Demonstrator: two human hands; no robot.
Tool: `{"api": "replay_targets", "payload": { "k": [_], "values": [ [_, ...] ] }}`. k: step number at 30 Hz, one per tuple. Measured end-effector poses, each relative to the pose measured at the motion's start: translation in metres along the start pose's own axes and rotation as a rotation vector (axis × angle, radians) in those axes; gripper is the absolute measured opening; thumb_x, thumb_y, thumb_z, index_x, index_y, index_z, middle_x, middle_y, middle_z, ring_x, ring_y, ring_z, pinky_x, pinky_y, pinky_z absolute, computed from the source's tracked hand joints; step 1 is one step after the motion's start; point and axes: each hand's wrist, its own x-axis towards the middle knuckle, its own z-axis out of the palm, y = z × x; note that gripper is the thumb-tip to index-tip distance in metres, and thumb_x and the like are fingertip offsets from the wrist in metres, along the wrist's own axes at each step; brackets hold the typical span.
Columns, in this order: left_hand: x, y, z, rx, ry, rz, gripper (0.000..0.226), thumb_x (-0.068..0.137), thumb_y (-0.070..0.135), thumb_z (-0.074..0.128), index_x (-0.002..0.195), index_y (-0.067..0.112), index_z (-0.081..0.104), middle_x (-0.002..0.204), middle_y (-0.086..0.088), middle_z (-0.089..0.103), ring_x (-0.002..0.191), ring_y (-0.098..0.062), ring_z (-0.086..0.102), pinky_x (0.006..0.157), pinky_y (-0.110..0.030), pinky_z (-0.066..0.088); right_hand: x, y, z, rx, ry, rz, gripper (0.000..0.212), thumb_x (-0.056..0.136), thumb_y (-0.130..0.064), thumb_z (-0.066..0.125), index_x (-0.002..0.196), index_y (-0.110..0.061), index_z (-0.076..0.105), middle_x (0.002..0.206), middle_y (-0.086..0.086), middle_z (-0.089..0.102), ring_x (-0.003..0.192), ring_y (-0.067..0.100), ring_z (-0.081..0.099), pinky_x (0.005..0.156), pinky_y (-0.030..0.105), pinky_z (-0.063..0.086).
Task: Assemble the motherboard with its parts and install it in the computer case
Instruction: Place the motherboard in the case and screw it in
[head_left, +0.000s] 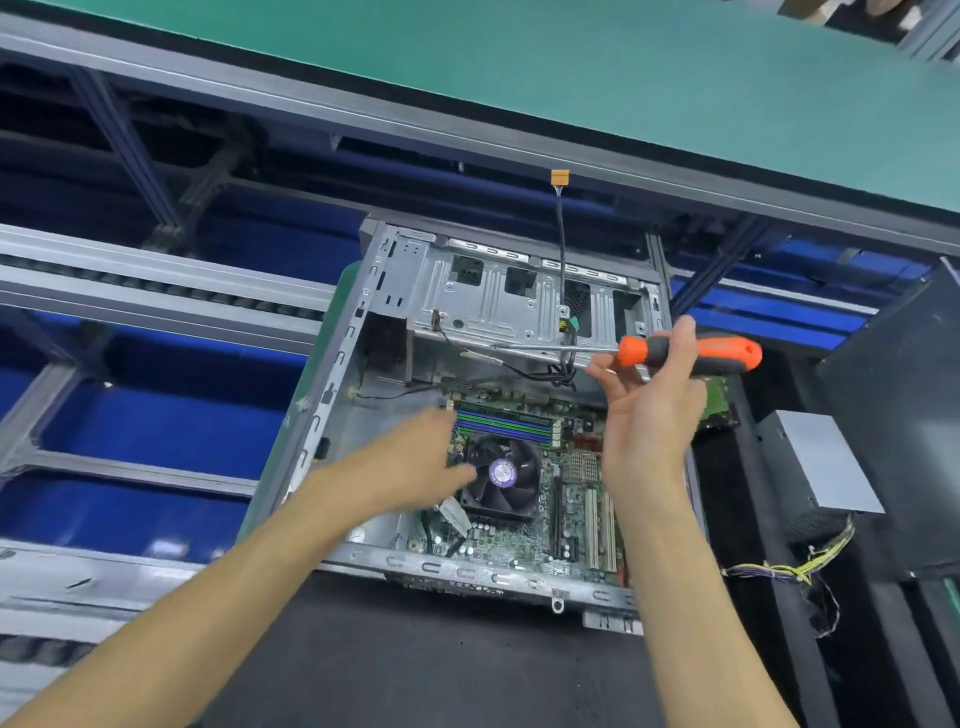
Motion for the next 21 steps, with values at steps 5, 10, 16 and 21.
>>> {"api": "replay_targets", "payload": {
  "k": [5, 10, 16, 21],
  "values": [
    [0.001, -0.012, 0.015, 0.094, -0.028, 0.02, 0.065, 0.101, 0.045, 0.049, 0.156, 0.015, 0.029, 0.16, -0.004, 0.028, 0.145, -0.023, 0.034, 0.116, -0.037, 0.031, -0.003, 0.014, 0.017, -0.328, -0.284, -0.157, 0.036, 0.093, -0.044, 0.063, 0.089, -0.01, 0.058, 0.064, 0.002, 0.067, 0.055, 0.026, 0.07, 0.05, 0.031, 0.058],
    [-0.005, -0.021, 0.021, 0.181, -0.125, 0.09, 0.071, 0.1, 0.046, 0.047, 0.157, 0.012, 0.022, 0.164, -0.005, 0.017, 0.141, -0.027, 0.04, 0.112, -0.037, 0.037, -0.007, 0.041, 0.032, -0.593, -0.545, -0.165, 0.037, 0.087, -0.051, 0.068, 0.09, -0.014, 0.064, 0.069, 0.005, 0.071, 0.059, 0.025, 0.072, 0.056, 0.033, 0.061],
    [-0.008, -0.022, 0.025, 0.198, -0.182, 0.105, 0.077, 0.099, 0.048, 0.045, 0.158, 0.008, 0.015, 0.162, -0.008, 0.014, 0.138, -0.034, 0.043, 0.111, -0.041, 0.04, -0.007, 0.065, 0.041, -0.854, -0.684, -0.231, 0.04, 0.087, -0.056, 0.069, 0.087, -0.016, 0.065, 0.075, 0.006, 0.069, 0.071, 0.03, 0.07, 0.068, 0.053, 0.059],
    [-0.007, -0.023, 0.025, 0.196, -0.177, 0.103, 0.076, 0.1, 0.048, 0.046, 0.157, 0.007, 0.018, 0.159, -0.009, 0.02, 0.133, -0.038, 0.046, 0.108, -0.046, 0.042, -0.008, 0.071, 0.04, -0.934, -0.722, -0.236, 0.039, 0.085, -0.06, 0.069, 0.087, -0.021, 0.066, 0.077, 0.0, 0.071, 0.075, 0.027, 0.072, 0.072, 0.05, 0.059]
  ]
}}
